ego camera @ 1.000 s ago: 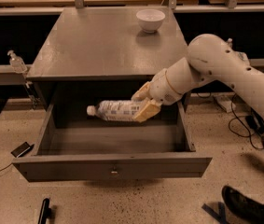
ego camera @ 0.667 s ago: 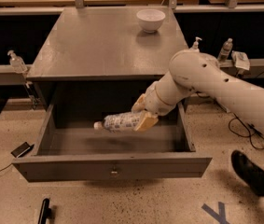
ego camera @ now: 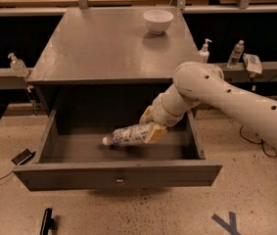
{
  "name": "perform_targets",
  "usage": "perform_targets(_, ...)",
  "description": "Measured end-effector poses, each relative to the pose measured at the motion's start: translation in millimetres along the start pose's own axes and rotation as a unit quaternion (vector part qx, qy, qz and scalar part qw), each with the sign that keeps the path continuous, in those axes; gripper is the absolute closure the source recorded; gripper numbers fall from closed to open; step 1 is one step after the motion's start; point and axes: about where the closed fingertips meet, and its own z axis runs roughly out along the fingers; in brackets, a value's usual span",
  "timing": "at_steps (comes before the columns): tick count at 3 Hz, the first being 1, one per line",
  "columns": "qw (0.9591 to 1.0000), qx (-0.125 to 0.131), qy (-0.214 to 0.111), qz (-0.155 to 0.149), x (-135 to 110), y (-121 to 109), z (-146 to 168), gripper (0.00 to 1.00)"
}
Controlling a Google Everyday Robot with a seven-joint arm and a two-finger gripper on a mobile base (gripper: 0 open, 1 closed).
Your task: Place blue plastic bottle into top drawer
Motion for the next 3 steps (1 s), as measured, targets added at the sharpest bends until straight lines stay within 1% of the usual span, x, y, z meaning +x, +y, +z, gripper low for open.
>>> perform_targets(1,1.0,-0.002,-0.001,-0.001,-0.3,0.6,1.6,0.33)
perform_targets(2,1.0,-0.005,-0.001,-0.001,-0.9,2.2,5.0,0.0)
perform_targets(3,1.0,-0.005,-0.002,-0.001,-0.9,2.1,4.8,0.0)
